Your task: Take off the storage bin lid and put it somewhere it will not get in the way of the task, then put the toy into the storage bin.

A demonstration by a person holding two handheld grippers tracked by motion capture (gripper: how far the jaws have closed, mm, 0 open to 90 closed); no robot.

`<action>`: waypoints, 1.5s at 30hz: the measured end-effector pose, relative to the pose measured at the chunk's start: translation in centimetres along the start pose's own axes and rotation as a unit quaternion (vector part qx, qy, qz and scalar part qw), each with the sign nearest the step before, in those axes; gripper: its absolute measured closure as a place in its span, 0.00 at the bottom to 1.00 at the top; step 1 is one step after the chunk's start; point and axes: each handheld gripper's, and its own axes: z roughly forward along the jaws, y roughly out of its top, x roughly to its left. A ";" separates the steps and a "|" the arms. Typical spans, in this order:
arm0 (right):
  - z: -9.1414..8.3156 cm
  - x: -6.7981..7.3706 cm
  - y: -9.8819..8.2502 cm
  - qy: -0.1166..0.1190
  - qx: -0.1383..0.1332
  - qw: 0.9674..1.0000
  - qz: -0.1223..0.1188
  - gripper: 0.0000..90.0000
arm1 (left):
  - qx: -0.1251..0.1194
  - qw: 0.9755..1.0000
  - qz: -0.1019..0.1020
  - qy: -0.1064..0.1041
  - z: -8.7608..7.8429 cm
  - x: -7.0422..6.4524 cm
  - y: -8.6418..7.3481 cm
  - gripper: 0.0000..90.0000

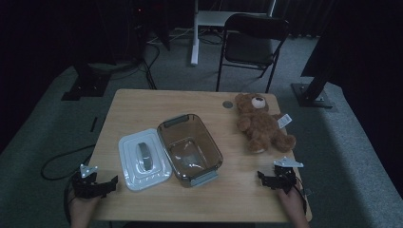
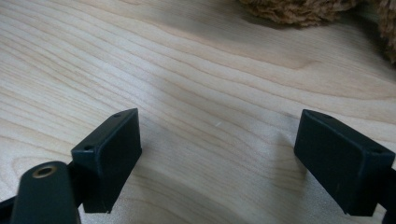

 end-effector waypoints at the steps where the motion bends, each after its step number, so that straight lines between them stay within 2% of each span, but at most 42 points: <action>1: 0.0 0.0 0.0 0.000 0.000 1.000 0.000 0.15 | -0.002 1.000 -0.004 0.005 0.1 0.1 -0.1 0.01; 3: 0.0 0.0 0.0 0.000 0.000 1.000 0.000 0.15 | 0.001 1.000 -0.010 0.007 0.2 0.3 -0.1 0.01; 10: -0.2 -0.1 -0.2 -0.008 0.000 1.000 0.007 0.15 | 0.009 1.000 -0.003 0.008 0.5 0.4 -0.1 0.01; 13: -0.6 -0.2 -0.1 0.001 0.021 1.000 -0.001 0.13 | 0.011 1.000 0.005 0.013 0.7 0.3 -0.1 0.01; 16: -0.8 -0.4 -0.1 0.006 0.025 1.000 0.011 0.12 | 0.011 1.000 0.010 0.015 0.8 0.3 0.0 0.01; 20: -1.3 -0.6 -0.1 0.009 0.017 0.999 0.026 0.12 | 0.011 1.000 0.015 0.011 0.9 0.4 0.0 0.01; 24: -1.8 -0.9 0.1 0.008 0.014 0.999 0.032 0.12 | 0.011 1.000 0.020 0.005 0.9 0.6 0.1 0.01; 32: -3.9 -1.3 1.9 0.001 -0.021 0.999 0.048 0.12 | 0.011 1.000 0.017 0.008 1.1 0.5 0.3 0.01; 39: -4.6 -1.6 3.8 -0.003 -0.029 0.998 0.054 0.12 | 0.012 1.000 0.016 0.009 1.1 0.5 0.3 0.01; 45: -5.3 -2.0 6.1 -0.010 -0.049 0.997 0.054 0.12 | 0.011 1.000 0.017 0.008 1.2 0.5 0.4 0.01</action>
